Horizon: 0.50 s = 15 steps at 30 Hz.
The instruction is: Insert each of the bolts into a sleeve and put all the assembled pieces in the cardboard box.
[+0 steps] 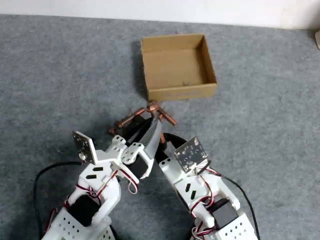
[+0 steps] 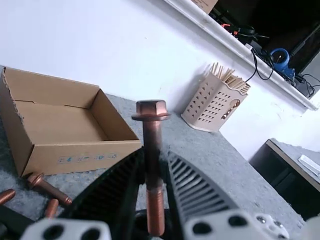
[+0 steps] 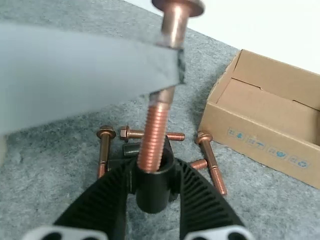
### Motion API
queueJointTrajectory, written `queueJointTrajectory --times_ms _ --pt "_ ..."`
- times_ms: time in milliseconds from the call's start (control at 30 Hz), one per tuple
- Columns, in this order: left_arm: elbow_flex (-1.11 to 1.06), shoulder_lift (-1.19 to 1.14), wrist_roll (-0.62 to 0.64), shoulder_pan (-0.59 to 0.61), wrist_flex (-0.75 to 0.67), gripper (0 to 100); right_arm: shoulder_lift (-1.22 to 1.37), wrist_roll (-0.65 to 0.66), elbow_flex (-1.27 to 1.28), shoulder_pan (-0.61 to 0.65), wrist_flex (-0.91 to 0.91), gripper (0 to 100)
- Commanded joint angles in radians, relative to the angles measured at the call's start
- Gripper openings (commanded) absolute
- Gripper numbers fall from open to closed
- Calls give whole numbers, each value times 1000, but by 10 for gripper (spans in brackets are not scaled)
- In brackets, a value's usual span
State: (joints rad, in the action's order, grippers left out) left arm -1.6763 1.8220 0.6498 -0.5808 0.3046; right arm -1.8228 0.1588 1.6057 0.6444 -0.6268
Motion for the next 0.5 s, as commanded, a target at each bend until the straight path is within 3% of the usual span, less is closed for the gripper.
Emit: queueJointTrajectory --times_ms 0,467 --pt "-19 1 8 -30 11 6 -16 -5 -67 -12 8 5" --pt "-19 1 2 47 12 6 -16 -9 -102 -10 -1 5"
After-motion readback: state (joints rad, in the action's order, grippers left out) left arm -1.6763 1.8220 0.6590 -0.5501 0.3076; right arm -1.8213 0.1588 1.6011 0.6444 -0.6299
